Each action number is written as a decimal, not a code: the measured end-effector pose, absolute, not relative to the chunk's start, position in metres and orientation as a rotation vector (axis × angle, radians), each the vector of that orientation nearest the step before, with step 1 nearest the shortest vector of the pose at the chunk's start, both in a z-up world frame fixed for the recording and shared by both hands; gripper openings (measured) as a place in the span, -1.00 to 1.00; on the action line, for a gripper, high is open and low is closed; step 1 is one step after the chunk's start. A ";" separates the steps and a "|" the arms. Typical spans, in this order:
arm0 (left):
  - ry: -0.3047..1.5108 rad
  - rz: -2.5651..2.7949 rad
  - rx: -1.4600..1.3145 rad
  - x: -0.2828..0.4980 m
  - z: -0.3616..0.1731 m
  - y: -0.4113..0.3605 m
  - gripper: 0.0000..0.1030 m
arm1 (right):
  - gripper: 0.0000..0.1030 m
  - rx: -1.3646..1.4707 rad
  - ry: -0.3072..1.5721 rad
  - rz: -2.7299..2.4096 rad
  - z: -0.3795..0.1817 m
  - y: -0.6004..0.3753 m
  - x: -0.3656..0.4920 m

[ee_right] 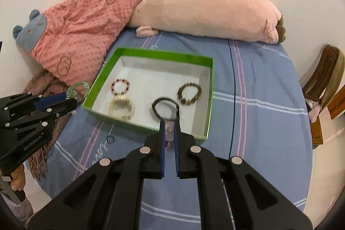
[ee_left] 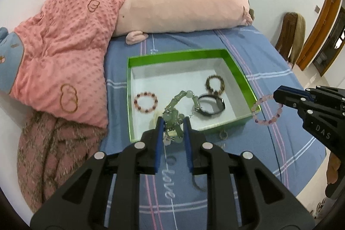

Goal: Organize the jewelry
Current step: 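Carry both bracelets into the green box and open both tools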

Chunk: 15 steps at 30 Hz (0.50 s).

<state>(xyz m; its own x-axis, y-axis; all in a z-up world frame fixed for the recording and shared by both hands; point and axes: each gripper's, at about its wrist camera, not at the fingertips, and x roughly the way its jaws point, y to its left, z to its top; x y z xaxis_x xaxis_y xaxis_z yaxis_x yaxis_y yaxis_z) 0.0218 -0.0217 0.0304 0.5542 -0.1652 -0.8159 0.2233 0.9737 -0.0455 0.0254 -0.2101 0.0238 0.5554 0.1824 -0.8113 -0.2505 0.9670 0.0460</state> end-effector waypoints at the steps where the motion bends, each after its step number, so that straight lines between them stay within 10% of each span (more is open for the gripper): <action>1: 0.956 -0.234 0.063 0.029 0.031 -0.022 -0.64 | -0.86 -0.077 0.944 0.256 0.026 -0.210 0.033; 15: 1.126 -0.236 0.046 0.143 -0.037 -0.044 -0.64 | -0.87 -0.054 0.977 0.293 -0.019 -0.177 0.141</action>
